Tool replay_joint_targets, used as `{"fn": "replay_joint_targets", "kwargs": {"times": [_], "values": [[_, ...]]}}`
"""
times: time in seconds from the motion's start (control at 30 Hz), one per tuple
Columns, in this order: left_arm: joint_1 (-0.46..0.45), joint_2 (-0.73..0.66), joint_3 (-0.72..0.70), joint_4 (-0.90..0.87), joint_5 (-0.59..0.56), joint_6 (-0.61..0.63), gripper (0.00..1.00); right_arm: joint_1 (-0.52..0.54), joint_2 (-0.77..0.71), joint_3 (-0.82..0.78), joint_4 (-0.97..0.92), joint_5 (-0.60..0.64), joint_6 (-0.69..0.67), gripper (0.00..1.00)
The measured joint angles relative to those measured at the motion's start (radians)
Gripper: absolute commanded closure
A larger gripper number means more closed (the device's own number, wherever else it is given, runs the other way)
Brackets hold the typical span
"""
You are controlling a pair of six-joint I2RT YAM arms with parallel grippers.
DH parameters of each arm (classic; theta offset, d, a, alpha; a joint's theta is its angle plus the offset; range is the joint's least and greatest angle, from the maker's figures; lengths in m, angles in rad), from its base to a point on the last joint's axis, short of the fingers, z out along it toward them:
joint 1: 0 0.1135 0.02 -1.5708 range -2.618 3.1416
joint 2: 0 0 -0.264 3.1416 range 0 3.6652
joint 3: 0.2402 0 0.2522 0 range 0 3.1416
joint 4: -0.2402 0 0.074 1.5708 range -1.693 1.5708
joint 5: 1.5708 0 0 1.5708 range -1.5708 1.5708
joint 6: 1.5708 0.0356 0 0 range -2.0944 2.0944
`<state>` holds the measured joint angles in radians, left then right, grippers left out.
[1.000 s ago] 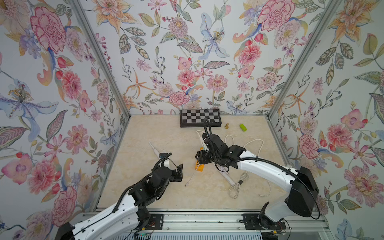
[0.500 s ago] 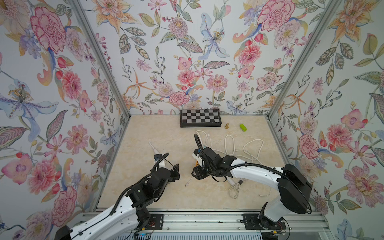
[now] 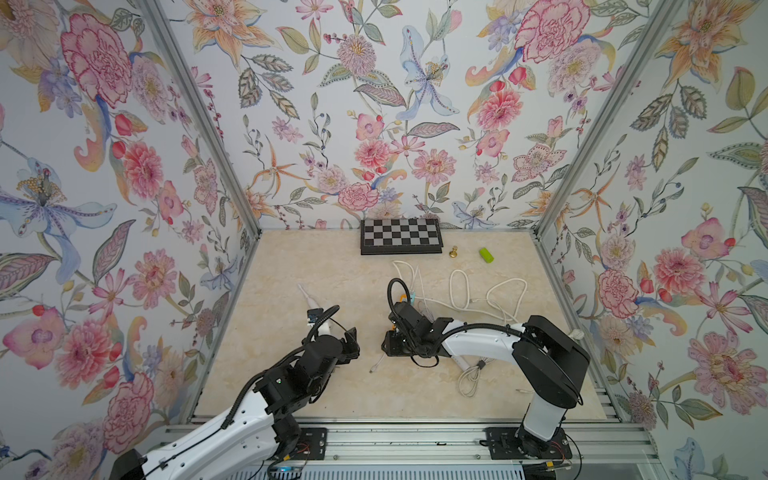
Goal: Charge the electric toothbrush
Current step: Pick up the charging cable from the center of the board.
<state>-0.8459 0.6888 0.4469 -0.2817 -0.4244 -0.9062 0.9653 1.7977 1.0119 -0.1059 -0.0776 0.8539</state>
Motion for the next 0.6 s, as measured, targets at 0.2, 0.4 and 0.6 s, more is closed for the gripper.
{"fn": "replay_joint_targets", "kwargs": {"times": [0.2,0.4,0.6], "values": [[0.004,-0.013,-0.008,0.014,-0.002,0.0,0.12,0.0,0.012,-0.034,0.055,0.046,0.079,0.78],[0.006,-0.016,-0.016,0.02,-0.002,0.001,0.12,0.002,0.01,-0.071,0.113,0.082,0.136,0.9],[0.01,-0.016,-0.016,0.027,-0.001,0.013,0.15,0.002,-0.066,-0.132,0.156,0.094,0.192,0.98]]}}
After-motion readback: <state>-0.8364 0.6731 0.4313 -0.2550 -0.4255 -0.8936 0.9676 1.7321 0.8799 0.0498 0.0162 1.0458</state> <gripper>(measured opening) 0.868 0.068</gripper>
